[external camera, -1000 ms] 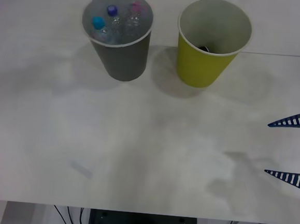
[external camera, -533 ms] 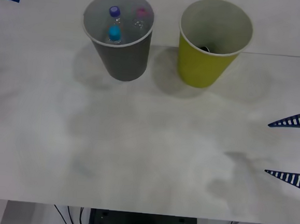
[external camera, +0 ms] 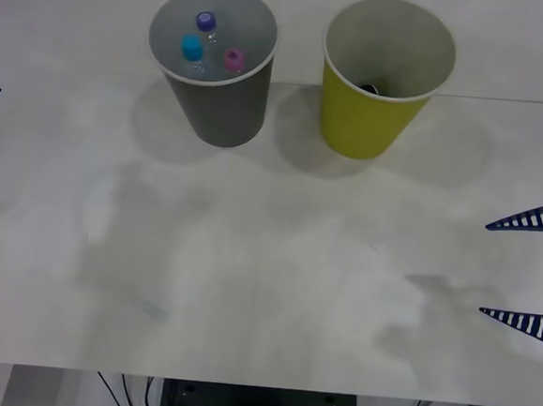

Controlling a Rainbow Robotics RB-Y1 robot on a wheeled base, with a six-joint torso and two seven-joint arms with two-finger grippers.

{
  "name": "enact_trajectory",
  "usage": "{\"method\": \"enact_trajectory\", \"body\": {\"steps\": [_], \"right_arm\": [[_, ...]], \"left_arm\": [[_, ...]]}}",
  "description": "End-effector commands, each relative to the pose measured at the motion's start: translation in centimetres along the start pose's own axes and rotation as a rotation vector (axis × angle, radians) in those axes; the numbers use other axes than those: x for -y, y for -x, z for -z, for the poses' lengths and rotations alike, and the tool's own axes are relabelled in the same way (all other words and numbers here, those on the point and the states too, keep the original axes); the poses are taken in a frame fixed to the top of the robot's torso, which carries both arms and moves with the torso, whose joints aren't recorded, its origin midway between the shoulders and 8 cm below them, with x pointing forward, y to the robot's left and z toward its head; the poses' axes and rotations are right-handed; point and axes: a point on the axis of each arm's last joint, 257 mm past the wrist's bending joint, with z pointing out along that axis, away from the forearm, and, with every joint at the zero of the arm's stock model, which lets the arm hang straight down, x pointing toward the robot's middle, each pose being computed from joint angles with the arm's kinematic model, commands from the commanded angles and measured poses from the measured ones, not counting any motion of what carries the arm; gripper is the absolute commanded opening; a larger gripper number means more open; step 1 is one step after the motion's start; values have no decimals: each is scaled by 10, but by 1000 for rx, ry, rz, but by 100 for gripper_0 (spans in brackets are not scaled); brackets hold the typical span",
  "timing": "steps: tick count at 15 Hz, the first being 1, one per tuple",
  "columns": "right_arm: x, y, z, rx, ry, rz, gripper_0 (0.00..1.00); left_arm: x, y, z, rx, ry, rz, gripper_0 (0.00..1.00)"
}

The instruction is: Put the can into the green bin and the plastic bottle into the gray bin

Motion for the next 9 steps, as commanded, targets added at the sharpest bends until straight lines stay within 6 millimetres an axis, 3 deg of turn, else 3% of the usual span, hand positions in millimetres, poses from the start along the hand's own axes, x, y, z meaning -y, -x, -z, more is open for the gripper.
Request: {"method": "enact_trajectory", "body": {"steps": [1,4,9], "right_arm": [[0,0,0,0,0,0,100],[0,0,0,0,0,0,100],[0,0,0,0,0,0,100]], "left_arm": [[22,-15,-5,-47,41,-179,100],[60,-25,-15,-89,-3,-277,100],[113,-69,-26,-116,-130,-418,100]]}}
